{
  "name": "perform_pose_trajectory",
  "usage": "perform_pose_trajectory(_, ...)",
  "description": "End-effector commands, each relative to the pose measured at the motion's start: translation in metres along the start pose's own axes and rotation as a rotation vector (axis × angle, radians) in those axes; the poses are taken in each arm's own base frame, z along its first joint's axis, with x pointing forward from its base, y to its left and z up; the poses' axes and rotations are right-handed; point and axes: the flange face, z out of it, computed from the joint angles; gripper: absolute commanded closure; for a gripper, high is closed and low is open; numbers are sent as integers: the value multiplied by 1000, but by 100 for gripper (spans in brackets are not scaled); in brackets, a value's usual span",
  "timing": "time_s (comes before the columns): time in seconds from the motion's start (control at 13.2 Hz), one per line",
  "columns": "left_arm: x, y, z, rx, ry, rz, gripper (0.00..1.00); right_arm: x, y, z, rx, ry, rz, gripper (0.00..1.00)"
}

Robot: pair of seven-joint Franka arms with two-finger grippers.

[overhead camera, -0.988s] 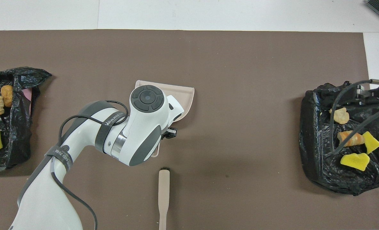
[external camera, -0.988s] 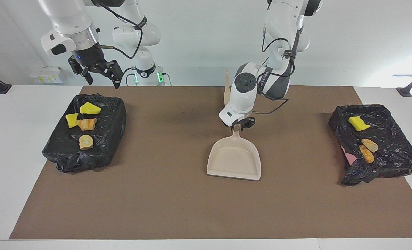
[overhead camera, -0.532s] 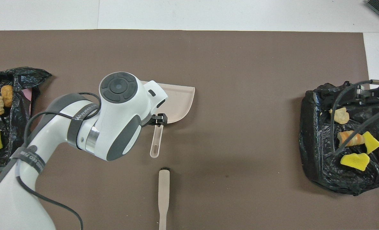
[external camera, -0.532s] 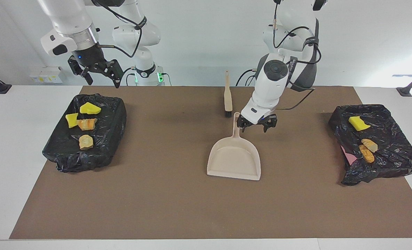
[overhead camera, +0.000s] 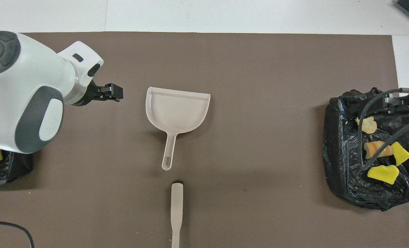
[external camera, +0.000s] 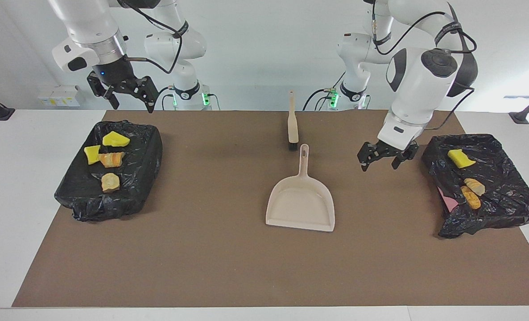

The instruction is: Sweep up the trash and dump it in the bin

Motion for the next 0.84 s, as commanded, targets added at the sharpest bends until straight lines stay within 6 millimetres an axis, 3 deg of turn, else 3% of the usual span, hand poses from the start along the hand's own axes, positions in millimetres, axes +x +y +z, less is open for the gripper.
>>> perform_pose_trajectory(0.0,5,-45,-19,0,-42,49,0,-2,2,-5,8,17,-30,0)
perform_pose_trajectory(0.3,-6,-118,-53,-13,-50,80,0,-2,2,-5,8,16,-30,0)
perform_pose_trajectory(0.46,-10,-160,-61,-33,-44,63,0,-2,2,-5,8,16,-28,0)
perform_pose_trajectory(0.61,-11,-161,-70,-32,-23,35,0,-2,2,-5,8,16,-30,0)
perform_pose_trajectory(0.76,-13,-146,-72,-22,-31,24,0,-2,2,-4,7,11,-28,0)
